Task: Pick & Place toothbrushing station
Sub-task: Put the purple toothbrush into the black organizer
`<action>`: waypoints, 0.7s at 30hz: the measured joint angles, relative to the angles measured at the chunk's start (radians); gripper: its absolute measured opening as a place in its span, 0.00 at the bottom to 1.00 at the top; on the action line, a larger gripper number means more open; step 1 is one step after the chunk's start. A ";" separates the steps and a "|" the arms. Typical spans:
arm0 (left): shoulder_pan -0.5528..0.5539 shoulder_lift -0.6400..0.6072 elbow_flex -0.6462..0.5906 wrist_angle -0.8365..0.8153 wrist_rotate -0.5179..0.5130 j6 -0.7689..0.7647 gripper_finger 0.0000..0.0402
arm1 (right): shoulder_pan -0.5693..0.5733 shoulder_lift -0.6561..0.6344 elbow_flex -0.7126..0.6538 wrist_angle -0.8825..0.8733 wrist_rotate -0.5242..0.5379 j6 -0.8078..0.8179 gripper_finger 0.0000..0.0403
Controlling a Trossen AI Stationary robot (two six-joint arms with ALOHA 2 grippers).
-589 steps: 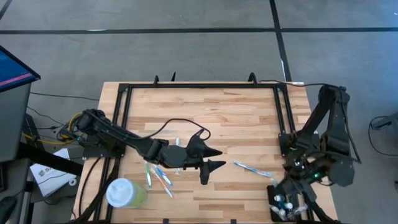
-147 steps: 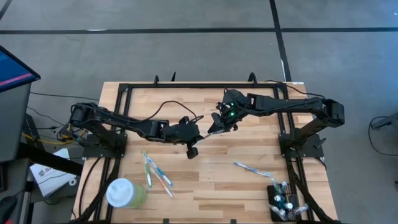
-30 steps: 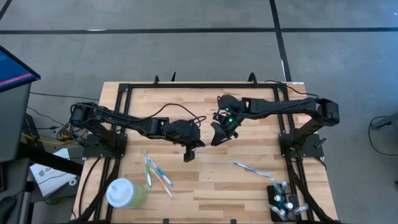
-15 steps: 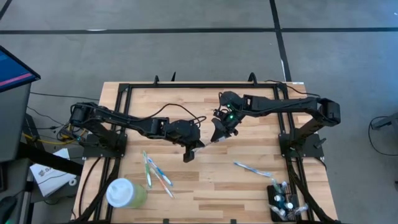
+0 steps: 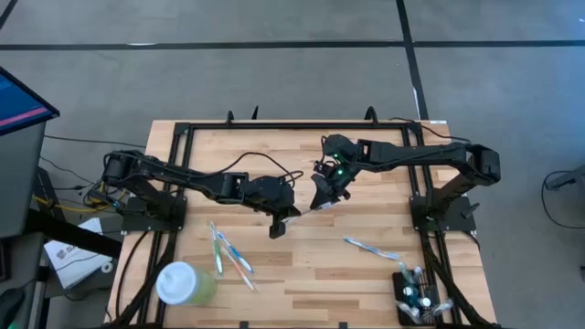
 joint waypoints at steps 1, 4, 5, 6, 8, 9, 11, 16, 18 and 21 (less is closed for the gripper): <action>0.000 0.000 0.000 0.000 0.000 0.001 0.00 | 0.000 0.004 0.000 0.001 -0.004 0.000 0.28; 0.000 0.000 0.000 0.000 0.000 0.003 0.00 | 0.001 0.009 0.000 -0.004 -0.006 0.000 0.28; 0.000 0.000 0.000 0.000 0.000 0.003 0.00 | 0.001 0.008 0.000 0.001 -0.008 0.000 0.28; 0.000 0.000 0.000 0.000 0.000 0.004 0.00 | 0.002 0.008 0.000 0.002 -0.008 0.000 0.28; 0.000 0.000 0.000 0.000 0.000 0.003 0.00 | 0.001 0.008 0.000 0.000 -0.007 0.000 0.28; 0.000 0.000 0.000 0.000 0.000 0.004 0.00 | 0.001 0.008 0.000 0.000 -0.008 0.000 0.28; 0.000 0.000 0.000 0.000 0.000 0.003 0.00 | 0.000 0.008 0.000 0.000 -0.007 0.000 0.28; 0.000 0.000 0.000 0.000 0.000 0.005 0.00 | 0.000 0.008 0.000 0.000 -0.007 -0.002 0.24; 0.000 0.000 0.000 0.001 0.000 0.006 0.00 | 0.000 0.008 0.000 0.000 -0.007 -0.005 0.21; 0.000 0.000 0.000 0.001 0.000 0.007 0.00 | 0.000 0.008 0.000 0.000 -0.007 -0.005 0.16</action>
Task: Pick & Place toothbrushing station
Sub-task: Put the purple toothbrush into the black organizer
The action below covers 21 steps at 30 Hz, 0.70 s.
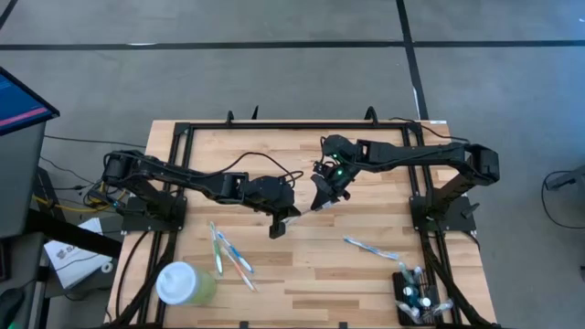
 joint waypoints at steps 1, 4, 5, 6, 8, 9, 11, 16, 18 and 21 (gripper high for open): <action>0.000 0.000 0.000 0.001 0.000 0.000 0.00 | 0.000 0.000 0.000 0.000 0.000 0.000 0.15; 0.000 0.000 0.000 0.002 0.000 0.000 0.00 | 0.000 0.000 0.000 -0.001 -0.001 0.000 0.11; 0.000 0.000 0.000 0.003 0.000 0.000 0.00 | 0.000 0.000 0.000 -0.002 -0.004 0.000 0.09; 0.000 -0.001 0.000 0.004 0.000 0.000 0.00 | 0.000 0.000 0.000 -0.005 -0.007 0.000 0.08; -0.001 -0.001 0.000 0.007 0.001 0.000 0.00 | 0.000 0.000 0.000 -0.005 -0.018 -0.001 0.04; -0.001 -0.002 0.000 0.008 0.001 0.000 0.00 | 0.000 0.000 0.000 -0.005 -0.021 -0.003 0.03; -0.001 -0.002 0.000 0.008 0.001 0.000 0.00 | 0.000 0.000 0.000 -0.005 -0.023 -0.004 0.02; -0.001 -0.002 0.000 0.008 0.003 0.000 0.00 | 0.000 0.000 0.000 -0.004 -0.023 -0.008 0.05; -0.001 -0.009 0.000 0.003 0.020 -0.001 0.01 | 0.000 0.000 0.000 -0.002 -0.023 -0.014 0.03; 0.000 -0.034 0.000 -0.016 0.029 -0.020 0.04 | 0.000 -0.003 0.000 0.007 -0.028 -0.015 0.02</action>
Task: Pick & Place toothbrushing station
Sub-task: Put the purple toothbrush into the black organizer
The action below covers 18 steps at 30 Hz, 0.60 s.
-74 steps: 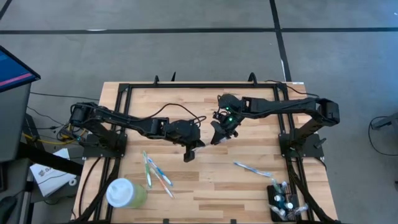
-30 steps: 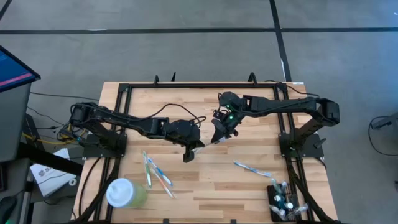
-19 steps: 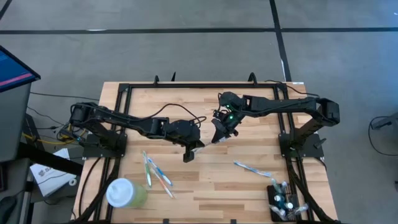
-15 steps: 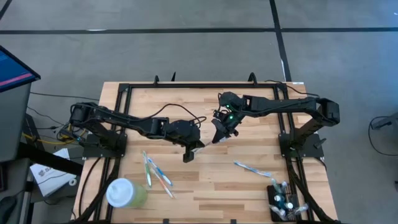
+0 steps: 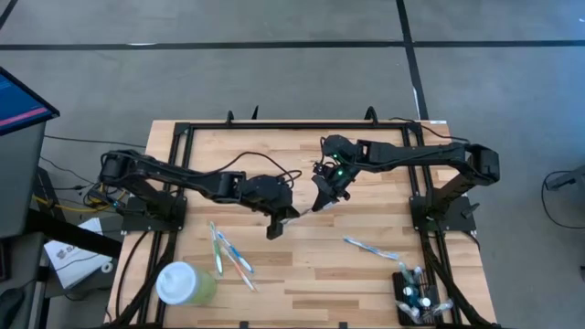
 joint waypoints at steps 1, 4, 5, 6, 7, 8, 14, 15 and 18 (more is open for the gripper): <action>0.001 -0.012 0.000 -0.016 -0.004 -0.011 0.06 | 0.001 -0.003 0.000 -0.001 0.000 0.000 0.02; 0.006 -0.054 0.000 -0.068 -0.053 -0.059 0.15 | 0.001 -0.016 0.000 -0.006 0.001 -0.001 0.03; 0.007 -0.072 -0.001 -0.088 -0.083 -0.068 0.18 | 0.001 -0.025 0.000 -0.021 0.002 -0.004 0.03; 0.007 -0.087 -0.001 -0.100 -0.114 -0.082 0.22 | 0.001 -0.031 0.001 -0.025 0.002 -0.009 0.03; 0.007 -0.103 0.000 -0.113 -0.144 -0.087 0.25 | 0.001 -0.033 0.006 -0.037 0.001 -0.019 0.02; 0.007 -0.119 -0.001 -0.140 -0.172 -0.090 0.28 | 0.002 -0.040 0.008 -0.070 0.002 -0.031 0.02; 0.007 -0.207 -0.001 -0.202 -0.306 -0.115 0.44 | 0.034 -0.094 0.082 -0.342 0.020 -0.134 0.03; 0.007 -0.219 -0.001 -0.214 -0.316 -0.118 0.45 | 0.046 -0.101 0.106 -0.379 0.036 -0.148 0.04; 0.007 -0.238 0.000 -0.211 -0.338 -0.144 0.47 | 0.072 -0.153 0.164 -0.577 0.102 -0.186 0.03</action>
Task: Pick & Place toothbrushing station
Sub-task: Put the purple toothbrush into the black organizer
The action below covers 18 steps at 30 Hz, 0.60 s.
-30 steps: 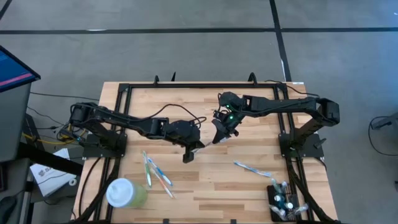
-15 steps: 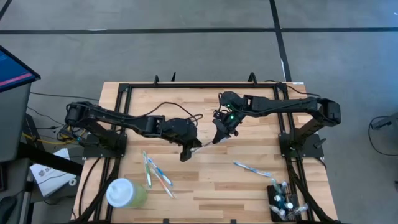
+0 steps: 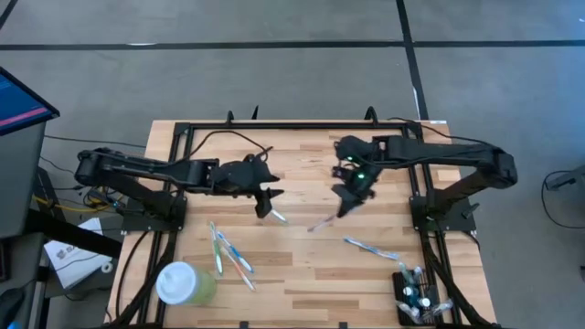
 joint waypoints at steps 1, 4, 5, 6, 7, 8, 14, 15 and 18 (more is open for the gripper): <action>0.000 -0.003 0.000 -0.007 0.000 -0.002 0.47 | 0.013 -0.017 0.031 -0.043 0.024 -0.005 0.02; -0.002 -0.004 0.000 -0.001 -0.004 -0.019 0.47 | 0.047 -0.078 0.116 -0.218 0.106 -0.012 0.02; -0.001 -0.003 0.000 -0.006 -0.003 -0.025 0.47 | 0.062 -0.094 0.150 -0.262 0.138 -0.007 0.02; -0.002 -0.002 0.000 -0.007 -0.003 -0.036 0.47 | 0.079 -0.109 0.184 -0.303 0.173 0.004 0.03; -0.004 0.001 0.000 -0.004 -0.003 -0.050 0.46 | 0.094 -0.126 0.216 -0.360 0.206 0.014 0.03; -0.004 0.005 0.000 0.001 -0.004 -0.060 0.46 | 0.111 -0.140 0.250 -0.422 0.240 0.028 0.04; -0.023 0.008 0.000 0.003 -0.003 -0.134 0.44 | 0.273 -0.189 0.451 -0.686 0.444 0.145 0.02; -0.026 0.008 0.000 0.003 -0.003 -0.152 0.44 | 0.306 -0.192 0.478 -0.720 0.472 0.172 0.02; -0.040 0.008 0.000 0.008 -0.003 -0.201 0.44 | 0.411 -0.208 0.519 -0.713 0.526 0.249 0.03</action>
